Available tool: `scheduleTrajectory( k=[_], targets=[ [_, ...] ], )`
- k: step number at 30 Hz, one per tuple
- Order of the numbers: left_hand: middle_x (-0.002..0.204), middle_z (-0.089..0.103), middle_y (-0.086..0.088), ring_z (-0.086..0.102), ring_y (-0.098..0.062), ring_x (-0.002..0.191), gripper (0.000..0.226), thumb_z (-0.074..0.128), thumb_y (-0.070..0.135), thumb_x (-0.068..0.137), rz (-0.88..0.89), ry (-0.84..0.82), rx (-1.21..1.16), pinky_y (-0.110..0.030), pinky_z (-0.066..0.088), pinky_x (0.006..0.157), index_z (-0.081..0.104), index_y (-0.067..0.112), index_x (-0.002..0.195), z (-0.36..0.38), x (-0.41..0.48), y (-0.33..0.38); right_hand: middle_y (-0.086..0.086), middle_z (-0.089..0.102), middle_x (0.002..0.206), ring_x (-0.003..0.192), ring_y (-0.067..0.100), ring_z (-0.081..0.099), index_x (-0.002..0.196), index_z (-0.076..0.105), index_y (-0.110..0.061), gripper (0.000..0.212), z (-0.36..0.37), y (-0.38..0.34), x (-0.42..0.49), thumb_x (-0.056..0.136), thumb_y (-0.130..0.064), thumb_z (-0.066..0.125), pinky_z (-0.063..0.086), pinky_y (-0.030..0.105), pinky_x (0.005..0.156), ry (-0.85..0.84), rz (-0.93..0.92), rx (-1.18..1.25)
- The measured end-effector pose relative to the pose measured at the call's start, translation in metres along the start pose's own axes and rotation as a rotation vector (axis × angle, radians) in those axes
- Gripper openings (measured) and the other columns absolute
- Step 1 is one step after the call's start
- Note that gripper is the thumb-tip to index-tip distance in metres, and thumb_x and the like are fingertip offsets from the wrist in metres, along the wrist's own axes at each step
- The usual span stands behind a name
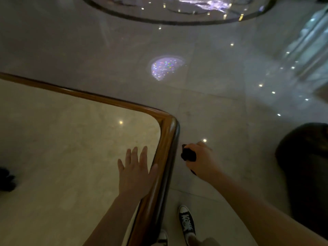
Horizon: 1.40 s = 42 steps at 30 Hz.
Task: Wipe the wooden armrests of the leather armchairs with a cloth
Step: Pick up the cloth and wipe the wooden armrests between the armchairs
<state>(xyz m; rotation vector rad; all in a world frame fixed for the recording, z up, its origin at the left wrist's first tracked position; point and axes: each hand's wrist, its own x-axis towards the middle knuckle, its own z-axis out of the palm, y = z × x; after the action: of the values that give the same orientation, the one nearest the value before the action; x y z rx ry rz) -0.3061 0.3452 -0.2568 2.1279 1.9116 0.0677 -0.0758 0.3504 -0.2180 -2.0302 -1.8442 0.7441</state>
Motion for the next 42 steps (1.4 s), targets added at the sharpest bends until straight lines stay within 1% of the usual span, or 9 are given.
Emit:
scheduleTrajectory(
  k=[5, 9, 13, 18, 20, 25, 31, 37, 42],
  targets=[
    [0.154, 0.037, -0.018, 0.027, -0.039, 0.145, 0.070, 0.037, 0.057, 0.094, 0.217, 0.036, 0.050, -0.065, 0.028, 0.110, 0.030, 0.018, 0.152, -0.010, -0.012, 0.031, -0.001, 0.052, 0.105, 0.090, 0.021, 0.056, 0.114, 0.065, -0.025, 0.037, -0.015, 0.021, -0.057, 0.079, -0.015, 0.071, 0.041, 0.022, 0.070, 0.071, 0.167, 0.058],
    [0.163, 0.016, -0.011, 0.007, -0.032, 0.151, 0.073, 0.025, 0.061, 0.095, 0.307, -0.028, 0.067, -0.059, 0.014, 0.118, 0.009, 0.025, 0.156, -0.010, -0.020, 0.063, -0.003, 0.052, 0.106, 0.085, 0.015, 0.053, 0.115, 0.065, -0.026, 0.038, -0.034, 0.043, -0.098, 0.079, -0.016, 0.072, 0.034, 0.011, 0.060, 0.154, 0.261, 0.104],
    [0.164, 0.010, -0.010, 0.001, -0.029, 0.151, 0.074, 0.024, 0.063, 0.094, 0.421, -0.052, 0.053, -0.056, 0.007, 0.119, 0.005, 0.027, 0.156, -0.012, -0.035, 0.103, -0.006, 0.054, 0.104, 0.086, 0.017, 0.057, 0.115, 0.064, -0.031, 0.040, -0.054, 0.069, -0.137, 0.076, -0.021, 0.072, 0.042, 0.025, 0.067, 0.249, 0.351, 0.083],
    [0.158, 0.026, -0.013, 0.015, -0.032, 0.149, 0.070, 0.037, 0.058, 0.094, 0.551, -0.030, 0.073, -0.060, 0.018, 0.116, 0.025, 0.022, 0.153, -0.007, -0.059, 0.165, -0.005, 0.056, 0.099, 0.083, 0.020, 0.060, 0.111, 0.064, -0.031, 0.041, -0.079, 0.107, -0.186, 0.072, -0.023, 0.072, 0.049, 0.031, 0.069, 0.342, 0.425, 0.093],
    [0.156, 0.030, -0.015, 0.018, -0.033, 0.147, 0.071, 0.040, 0.058, 0.094, 0.589, -0.027, 0.080, -0.060, 0.020, 0.115, 0.025, 0.021, 0.153, -0.001, -0.070, 0.192, -0.005, 0.056, 0.100, 0.085, 0.020, 0.060, 0.112, 0.064, -0.031, 0.041, -0.090, 0.125, -0.206, 0.072, -0.023, 0.071, 0.047, 0.030, 0.069, 0.370, 0.447, 0.087],
    [0.159, 0.024, -0.012, 0.016, -0.032, 0.148, 0.072, 0.031, 0.062, 0.094, 0.680, -0.057, 0.102, -0.056, 0.014, 0.117, 0.015, 0.025, 0.154, 0.019, -0.100, 0.253, -0.011, 0.050, 0.100, 0.087, 0.016, 0.055, 0.118, 0.060, -0.036, 0.045, -0.112, 0.172, -0.261, 0.075, -0.026, 0.069, 0.042, 0.028, 0.068, 0.413, 0.528, 0.076],
    [0.163, 0.013, -0.009, 0.004, -0.029, 0.150, 0.073, 0.026, 0.063, 0.094, 0.778, -0.110, 0.122, -0.052, 0.010, 0.119, 0.008, 0.028, 0.154, 0.043, -0.145, 0.332, -0.009, 0.053, 0.107, 0.095, 0.015, 0.057, 0.121, 0.058, -0.039, 0.047, -0.135, 0.231, -0.338, 0.076, -0.029, 0.070, 0.048, 0.030, 0.077, 0.474, 0.634, 0.094],
    [0.164, 0.011, -0.009, 0.005, -0.028, 0.150, 0.073, 0.025, 0.063, 0.094, 0.920, -0.137, 0.200, -0.054, 0.012, 0.118, 0.010, 0.026, 0.155, 0.062, -0.181, 0.395, -0.015, 0.049, 0.108, 0.098, 0.013, 0.056, 0.121, 0.058, -0.041, 0.047, -0.147, 0.269, -0.402, 0.078, -0.029, 0.072, 0.049, 0.028, 0.081, 0.560, 0.759, 0.147],
    [0.159, 0.026, -0.015, 0.015, -0.034, 0.148, 0.074, 0.038, 0.059, 0.093, 1.072, -0.141, 0.186, -0.058, 0.017, 0.115, 0.023, 0.019, 0.154, 0.075, -0.198, 0.443, -0.015, 0.049, 0.106, 0.094, 0.013, 0.056, 0.123, 0.057, -0.041, 0.047, -0.152, 0.289, -0.443, 0.079, -0.031, 0.072, 0.044, 0.022, 0.075, 0.647, 0.884, 0.138]
  ],
)
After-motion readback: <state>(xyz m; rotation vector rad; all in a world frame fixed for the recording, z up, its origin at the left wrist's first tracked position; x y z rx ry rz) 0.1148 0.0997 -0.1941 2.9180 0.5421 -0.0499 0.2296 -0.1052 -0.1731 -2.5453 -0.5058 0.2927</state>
